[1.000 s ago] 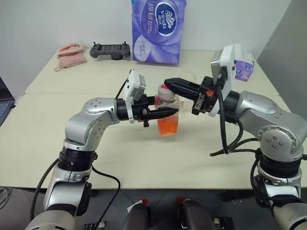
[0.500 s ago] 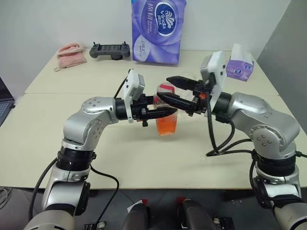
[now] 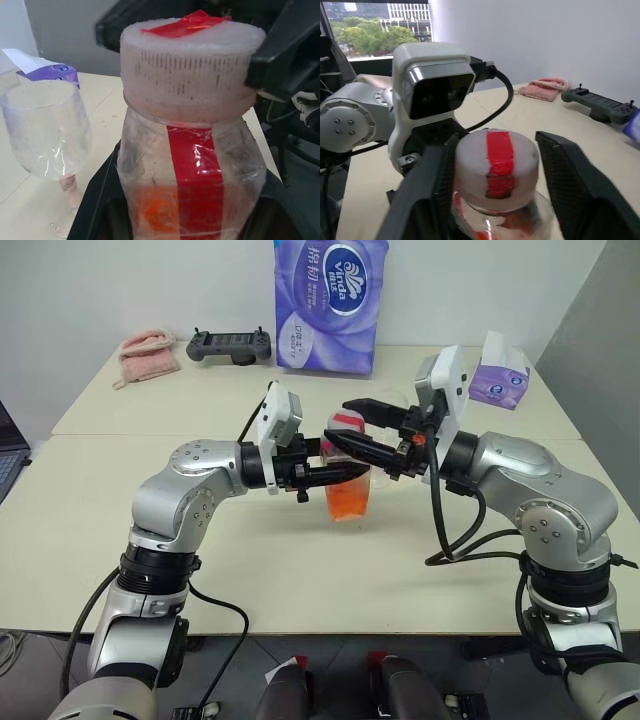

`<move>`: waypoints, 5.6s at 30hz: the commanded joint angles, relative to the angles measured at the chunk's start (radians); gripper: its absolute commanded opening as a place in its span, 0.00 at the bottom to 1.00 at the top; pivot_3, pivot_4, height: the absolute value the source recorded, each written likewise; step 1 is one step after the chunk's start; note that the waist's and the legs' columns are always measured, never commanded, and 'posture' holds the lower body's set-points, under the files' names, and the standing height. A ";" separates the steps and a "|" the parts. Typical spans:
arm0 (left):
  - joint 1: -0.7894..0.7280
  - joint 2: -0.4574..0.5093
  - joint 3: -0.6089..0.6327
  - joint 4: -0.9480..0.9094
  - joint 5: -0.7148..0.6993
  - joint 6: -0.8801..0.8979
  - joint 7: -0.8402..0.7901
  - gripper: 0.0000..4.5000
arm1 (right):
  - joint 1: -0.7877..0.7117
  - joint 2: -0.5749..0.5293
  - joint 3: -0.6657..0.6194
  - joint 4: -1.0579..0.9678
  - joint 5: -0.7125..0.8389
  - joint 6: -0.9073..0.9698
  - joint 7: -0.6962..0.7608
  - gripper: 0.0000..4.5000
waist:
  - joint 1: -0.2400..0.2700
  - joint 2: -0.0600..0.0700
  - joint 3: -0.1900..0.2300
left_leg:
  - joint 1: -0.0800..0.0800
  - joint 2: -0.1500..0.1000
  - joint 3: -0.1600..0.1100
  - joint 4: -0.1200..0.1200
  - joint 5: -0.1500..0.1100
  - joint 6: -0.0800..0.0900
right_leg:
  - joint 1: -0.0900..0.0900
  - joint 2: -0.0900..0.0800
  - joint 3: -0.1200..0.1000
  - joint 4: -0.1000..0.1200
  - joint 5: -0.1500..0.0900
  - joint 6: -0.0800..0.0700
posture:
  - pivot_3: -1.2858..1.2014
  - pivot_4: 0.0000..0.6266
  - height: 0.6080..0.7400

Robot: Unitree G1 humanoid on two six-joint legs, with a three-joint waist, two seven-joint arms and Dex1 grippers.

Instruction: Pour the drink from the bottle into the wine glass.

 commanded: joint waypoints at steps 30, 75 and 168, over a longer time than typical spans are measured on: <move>0.003 0.014 0.025 -0.074 -0.047 -0.003 -0.025 0.41 | 0.039 -0.127 -0.129 -0.114 0.046 0.007 0.088 0.89 | 0.001 0.001 0.001 | -0.002 0.000 -0.004 0.000 0.002 0.000 | -0.001 -0.003 -0.004 0.000 0.001 0.001 | 0.52 0.24 1.00; -0.057 -0.017 -0.015 -0.043 -0.058 0.006 -0.074 0.41 | -0.153 -0.213 0.056 0.328 -0.025 -0.177 0.541 0.40 | 0.000 0.001 0.001 | -0.001 -0.003 -0.003 0.000 0.002 0.002 | 0.001 -0.001 -0.009 -0.001 0.001 0.001 | 0.52 0.24 1.00; -0.062 -0.024 -0.029 -0.045 -0.049 -0.003 -0.108 0.41 | -0.273 -0.166 0.089 0.432 -0.016 -0.190 0.683 0.41 | -0.003 0.003 0.002 | -0.001 -0.002 -0.005 -0.001 0.003 0.002 | 0.002 0.000 -0.010 -0.001 0.001 0.001 | 0.52 0.24 1.00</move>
